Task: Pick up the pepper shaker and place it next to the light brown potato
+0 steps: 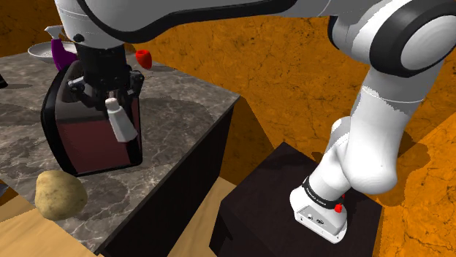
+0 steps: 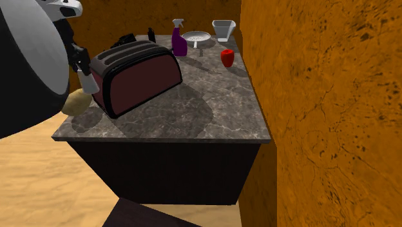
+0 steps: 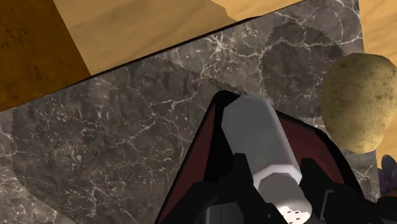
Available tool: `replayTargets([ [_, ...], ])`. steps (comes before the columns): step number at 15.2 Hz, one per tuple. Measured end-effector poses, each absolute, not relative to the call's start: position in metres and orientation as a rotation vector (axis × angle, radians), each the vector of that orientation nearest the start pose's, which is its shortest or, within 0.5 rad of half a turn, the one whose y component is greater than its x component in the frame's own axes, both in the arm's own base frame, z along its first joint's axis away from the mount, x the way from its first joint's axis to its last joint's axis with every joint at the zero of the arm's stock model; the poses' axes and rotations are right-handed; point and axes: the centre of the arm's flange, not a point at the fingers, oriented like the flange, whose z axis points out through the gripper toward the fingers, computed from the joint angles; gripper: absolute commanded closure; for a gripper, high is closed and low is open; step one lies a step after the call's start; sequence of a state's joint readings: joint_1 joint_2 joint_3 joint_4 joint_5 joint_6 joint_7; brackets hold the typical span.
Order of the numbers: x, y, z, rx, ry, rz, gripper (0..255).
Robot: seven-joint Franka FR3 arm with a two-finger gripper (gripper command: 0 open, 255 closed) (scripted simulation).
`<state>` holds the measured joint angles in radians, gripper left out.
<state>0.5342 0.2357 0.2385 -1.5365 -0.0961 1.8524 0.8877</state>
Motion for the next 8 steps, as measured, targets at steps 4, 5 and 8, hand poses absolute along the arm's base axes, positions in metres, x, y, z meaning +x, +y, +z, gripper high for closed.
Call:
replayTargets([
  [4, 0.454, 0.477, 0.528, -3.096, 0.156, -0.135, 255],
  [5, 0.452, 0.483, 0.524, -3.096, 0.157, -0.135, 255],
  [8, 0.451, 0.485, 0.509, -3.096, 0.158, -0.135, 255],
])
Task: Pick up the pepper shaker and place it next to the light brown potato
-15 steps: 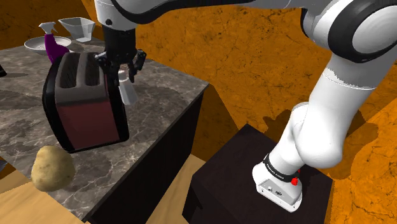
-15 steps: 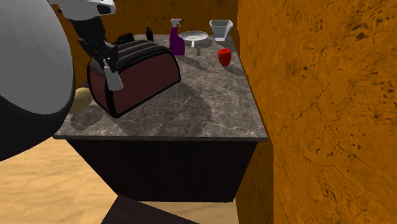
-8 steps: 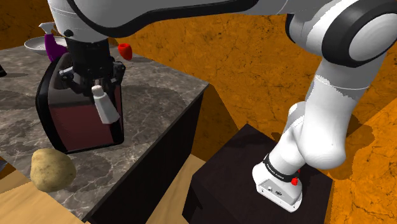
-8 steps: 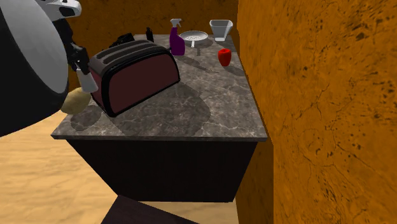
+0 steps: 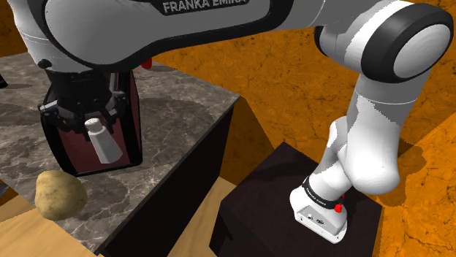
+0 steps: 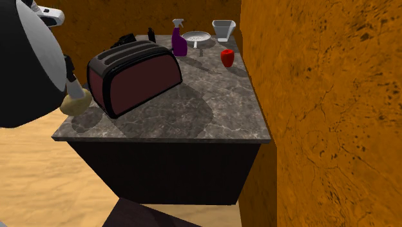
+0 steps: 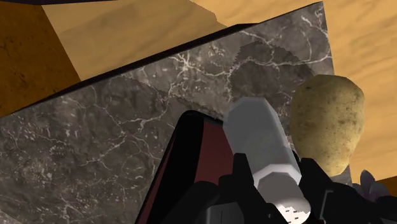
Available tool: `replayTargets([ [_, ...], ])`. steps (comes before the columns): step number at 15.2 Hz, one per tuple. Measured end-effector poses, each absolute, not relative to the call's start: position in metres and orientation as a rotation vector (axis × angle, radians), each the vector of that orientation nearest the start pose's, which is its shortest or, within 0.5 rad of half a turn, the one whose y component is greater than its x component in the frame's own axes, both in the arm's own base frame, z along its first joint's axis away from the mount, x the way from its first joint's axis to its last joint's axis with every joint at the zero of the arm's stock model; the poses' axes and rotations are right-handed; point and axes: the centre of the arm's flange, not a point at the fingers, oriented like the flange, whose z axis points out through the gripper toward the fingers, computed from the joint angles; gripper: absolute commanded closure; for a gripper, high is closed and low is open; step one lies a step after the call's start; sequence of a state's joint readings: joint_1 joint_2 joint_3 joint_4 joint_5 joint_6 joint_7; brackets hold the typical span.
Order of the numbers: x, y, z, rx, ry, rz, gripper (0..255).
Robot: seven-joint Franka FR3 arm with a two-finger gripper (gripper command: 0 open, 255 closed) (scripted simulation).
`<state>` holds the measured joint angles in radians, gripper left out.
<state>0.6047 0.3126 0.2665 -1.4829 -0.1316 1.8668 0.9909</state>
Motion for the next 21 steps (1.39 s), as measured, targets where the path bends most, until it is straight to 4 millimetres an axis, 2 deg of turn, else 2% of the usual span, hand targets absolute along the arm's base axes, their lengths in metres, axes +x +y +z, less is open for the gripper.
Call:
replayTargets([
  [21, 0.450, 0.485, 0.397, -3.096, 0.159, -0.135, 255],
])
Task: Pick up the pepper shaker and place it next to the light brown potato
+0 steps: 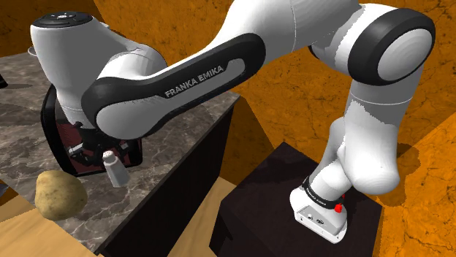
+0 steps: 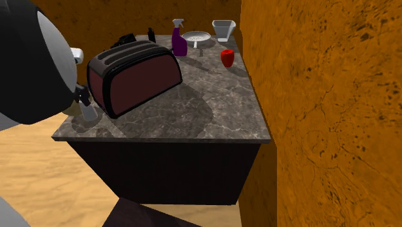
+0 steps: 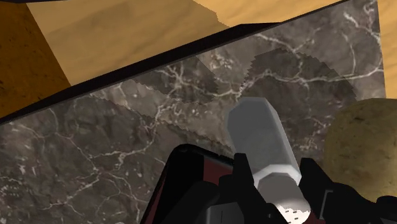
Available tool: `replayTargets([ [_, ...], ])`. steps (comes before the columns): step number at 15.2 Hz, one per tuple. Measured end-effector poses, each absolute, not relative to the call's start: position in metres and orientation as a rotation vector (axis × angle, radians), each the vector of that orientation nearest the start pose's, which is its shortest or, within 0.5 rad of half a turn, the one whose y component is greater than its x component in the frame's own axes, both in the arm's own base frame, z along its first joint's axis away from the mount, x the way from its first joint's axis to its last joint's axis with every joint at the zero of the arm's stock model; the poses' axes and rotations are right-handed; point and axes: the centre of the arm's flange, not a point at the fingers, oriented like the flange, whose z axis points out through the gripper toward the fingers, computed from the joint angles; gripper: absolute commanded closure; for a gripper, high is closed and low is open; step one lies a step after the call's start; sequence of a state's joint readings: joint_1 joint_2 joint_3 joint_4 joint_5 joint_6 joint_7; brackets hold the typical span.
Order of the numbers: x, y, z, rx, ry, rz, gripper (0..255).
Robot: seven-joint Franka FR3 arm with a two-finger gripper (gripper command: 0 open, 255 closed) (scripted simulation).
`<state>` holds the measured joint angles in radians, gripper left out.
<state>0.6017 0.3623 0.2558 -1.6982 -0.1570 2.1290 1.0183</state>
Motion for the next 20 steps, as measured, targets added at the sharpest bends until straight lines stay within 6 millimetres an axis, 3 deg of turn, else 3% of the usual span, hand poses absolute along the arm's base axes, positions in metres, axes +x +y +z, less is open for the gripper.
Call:
replayTargets([
  [7, 0.451, 0.486, 0.362, -3.097, 0.159, -0.134, 255],
  [13, 0.451, 0.486, 0.362, -3.093, 0.159, -0.140, 255],
  [14, 0.451, 0.486, 0.362, -3.092, 0.158, -0.140, 0],
  [20, 0.451, 0.485, 0.359, -3.096, 0.159, -0.135, 0],
])
